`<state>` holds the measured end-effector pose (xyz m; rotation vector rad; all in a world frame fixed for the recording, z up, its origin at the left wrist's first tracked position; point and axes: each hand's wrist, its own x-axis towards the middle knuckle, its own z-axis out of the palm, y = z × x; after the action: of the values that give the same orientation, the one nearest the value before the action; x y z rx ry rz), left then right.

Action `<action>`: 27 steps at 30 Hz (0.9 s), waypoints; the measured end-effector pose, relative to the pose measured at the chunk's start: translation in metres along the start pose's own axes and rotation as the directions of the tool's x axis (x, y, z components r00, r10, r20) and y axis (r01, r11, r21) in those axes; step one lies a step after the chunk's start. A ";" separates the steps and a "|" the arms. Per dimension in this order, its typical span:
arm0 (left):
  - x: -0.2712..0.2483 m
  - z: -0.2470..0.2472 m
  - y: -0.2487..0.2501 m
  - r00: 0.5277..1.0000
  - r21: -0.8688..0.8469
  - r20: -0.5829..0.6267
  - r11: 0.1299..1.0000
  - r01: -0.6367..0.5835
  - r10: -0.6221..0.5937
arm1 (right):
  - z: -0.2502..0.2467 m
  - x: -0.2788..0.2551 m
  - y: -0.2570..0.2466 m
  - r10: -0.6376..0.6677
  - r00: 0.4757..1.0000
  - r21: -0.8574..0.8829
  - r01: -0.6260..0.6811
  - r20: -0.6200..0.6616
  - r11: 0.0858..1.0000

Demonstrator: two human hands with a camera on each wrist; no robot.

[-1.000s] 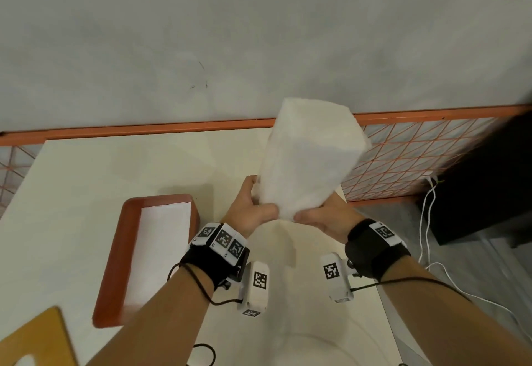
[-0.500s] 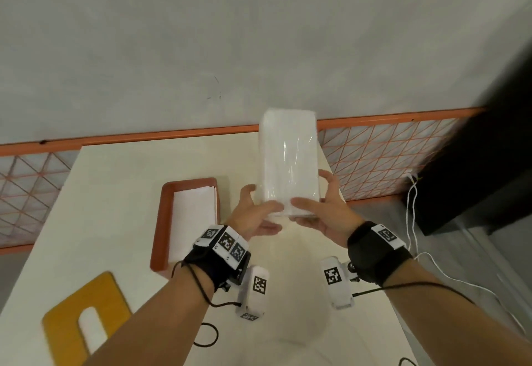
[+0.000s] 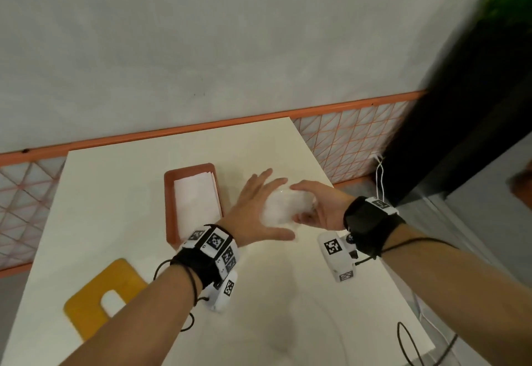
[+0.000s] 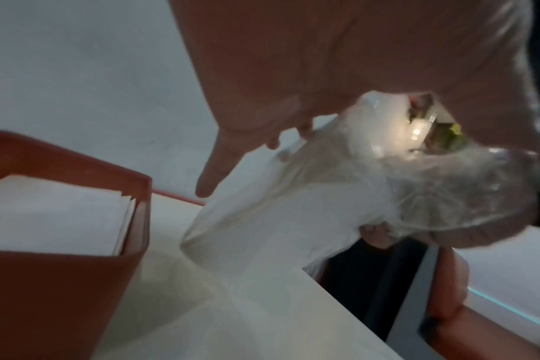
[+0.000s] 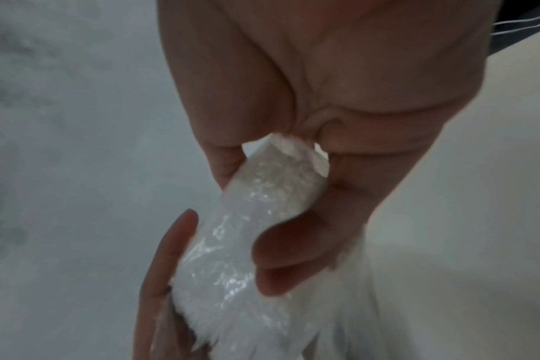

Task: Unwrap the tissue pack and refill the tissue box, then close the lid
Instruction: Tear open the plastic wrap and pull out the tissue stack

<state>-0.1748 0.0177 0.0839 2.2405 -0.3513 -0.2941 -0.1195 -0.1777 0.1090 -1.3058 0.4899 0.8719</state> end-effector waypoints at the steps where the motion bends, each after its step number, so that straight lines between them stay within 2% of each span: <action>1: -0.001 0.002 0.002 1.000 0.019 0.022 1.000 -0.021 0.021 | 0.000 -0.003 -0.001 0.017 1.000 -0.019 -0.017 -0.011 1.000; 6: 0.003 -0.002 0.014 0.994 -0.042 0.092 0.997 -0.060 0.064 | -0.006 -0.007 -0.018 0.038 0.991 -0.219 -0.065 -0.126 0.974; 9: 0.009 0.000 0.013 0.991 0.073 0.118 0.995 -0.073 0.064 | -0.006 -0.009 -0.032 0.052 0.987 -0.331 -0.102 -0.155 0.938; 11: 0.015 0.007 0.014 1.000 0.048 0.004 0.998 -0.029 0.029 | -0.006 -0.005 -0.039 0.058 0.985 -0.405 -0.120 -0.162 0.906; 14: 0.025 0.017 0.016 0.971 -0.206 -0.228 0.978 0.016 -0.064 | -0.002 0.003 -0.049 0.013 0.980 -0.526 -0.119 -0.201 0.842; 17: 0.034 0.023 0.009 0.925 -0.390 -0.305 0.916 0.096 -0.227 | 0.007 0.000 -0.059 -0.023 0.990 -0.568 -0.059 -0.137 0.821; 19: 0.038 0.023 0.008 0.889 -0.512 -0.351 0.855 0.082 -0.295 | 0.009 -0.001 -0.063 -0.085 0.993 -0.640 0.015 -0.079 0.768; 20: 0.040 0.022 0.009 0.870 -0.538 -0.380 0.840 0.069 -0.315 | 0.008 0.002 -0.064 -0.150 0.987 -0.713 0.065 -0.057 0.699; 21: 0.042 0.020 0.009 0.853 -0.549 -0.404 0.833 0.062 -0.330 | 0.007 0.005 -0.063 -0.233 0.972 -0.801 0.120 -0.025 0.586; 22: 0.043 0.019 0.011 0.841 -0.564 -0.421 0.824 0.051 -0.340 | 0.006 0.009 -0.059 -0.333 0.943 -0.881 0.175 0.021 0.439; 24: 0.043 0.015 0.014 0.835 -0.663 -0.402 0.749 0.017 -0.375 | 0.004 0.016 -0.048 -0.521 0.839 -0.958 0.257 0.157 0.125; 25: 0.044 0.014 0.010 0.823 -0.664 -0.413 0.748 0.022 -0.391 | 0.003 0.019 -0.042 -0.578 0.788 -0.951 0.303 0.213 0.063; 27: 0.043 0.011 0.006 0.799 -0.542 -0.450 0.833 0.112 -0.400 | 0.004 0.023 -0.031 -0.680 0.673 -0.899 0.435 0.290 0.046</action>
<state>-0.1389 -0.0084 0.0775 1.7489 0.3316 0.1225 -0.0822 -0.1685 0.1119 -2.4922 -0.5861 0.1996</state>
